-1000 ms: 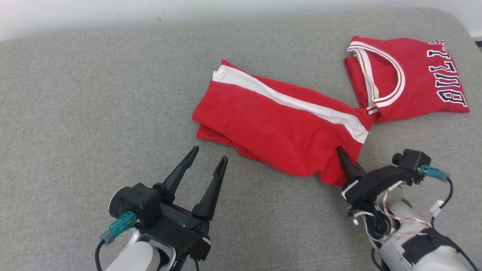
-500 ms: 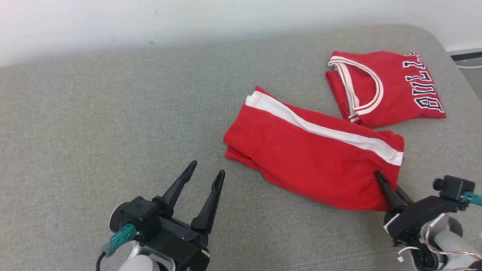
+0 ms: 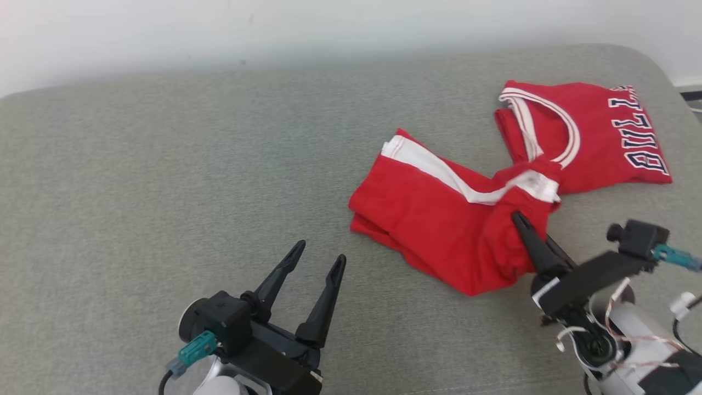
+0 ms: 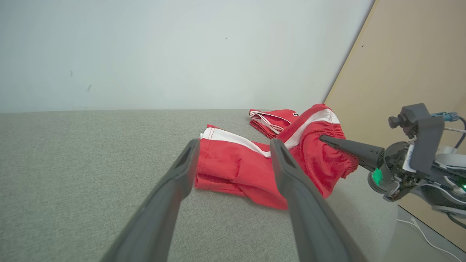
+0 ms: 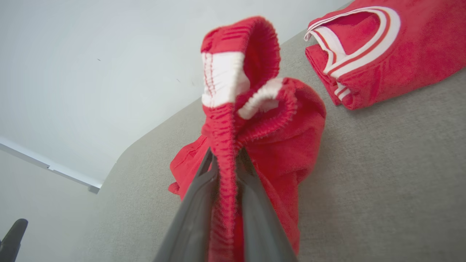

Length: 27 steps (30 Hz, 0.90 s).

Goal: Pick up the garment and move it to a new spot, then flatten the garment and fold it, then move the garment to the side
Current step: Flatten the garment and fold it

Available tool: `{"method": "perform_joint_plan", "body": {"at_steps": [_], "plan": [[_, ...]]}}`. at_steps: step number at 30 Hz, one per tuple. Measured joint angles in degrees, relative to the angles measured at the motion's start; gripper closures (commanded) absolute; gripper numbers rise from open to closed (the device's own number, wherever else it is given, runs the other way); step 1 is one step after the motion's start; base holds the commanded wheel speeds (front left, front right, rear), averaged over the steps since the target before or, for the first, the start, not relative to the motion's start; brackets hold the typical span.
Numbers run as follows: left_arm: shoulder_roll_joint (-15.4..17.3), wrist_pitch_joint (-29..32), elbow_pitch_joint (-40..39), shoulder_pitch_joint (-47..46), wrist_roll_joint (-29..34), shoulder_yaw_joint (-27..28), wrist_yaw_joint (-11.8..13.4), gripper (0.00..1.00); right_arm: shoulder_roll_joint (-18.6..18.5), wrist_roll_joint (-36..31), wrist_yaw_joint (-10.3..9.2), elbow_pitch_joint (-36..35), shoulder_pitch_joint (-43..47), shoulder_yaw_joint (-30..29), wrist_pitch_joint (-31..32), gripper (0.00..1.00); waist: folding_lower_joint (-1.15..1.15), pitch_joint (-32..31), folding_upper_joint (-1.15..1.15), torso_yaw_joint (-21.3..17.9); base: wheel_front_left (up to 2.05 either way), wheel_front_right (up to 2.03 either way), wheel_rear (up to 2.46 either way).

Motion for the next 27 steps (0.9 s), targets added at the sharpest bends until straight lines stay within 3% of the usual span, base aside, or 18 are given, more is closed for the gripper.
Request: {"method": "perform_joint_plan", "body": {"at_steps": [11, 18, 27], "plan": [[-1.14, 0.0, 0.63, -0.67, 0.02, -0.11, -0.56, 0.0, 6.02, 7.38, -0.03, 4.9, -6.67, -2.6, 5.28, 1.0, 0.0, 0.87, 0.0, 4.25, 0.0, 0.0, 0.0], [-1.6, 0.0, 0.71, -1.27, 0.43, 0.09, -1.08, 0.0, 8.26, 8.95, -1.62, 10.03, -11.2, -3.69, 7.21, 1.0, 0.0, 2.44, 0.0, 6.32, 0.0, 0.0, 0.0], [-2.37, 0.0, 1.76, -2.6, 0.59, 0.42, -2.02, 0.0, 11.23, 9.95, -2.3, 15.92, -16.32, -4.05, 9.0, 1.0, 0.01, 4.28, 0.0, 8.56, 0.0, 0.0, 0.0]]}}
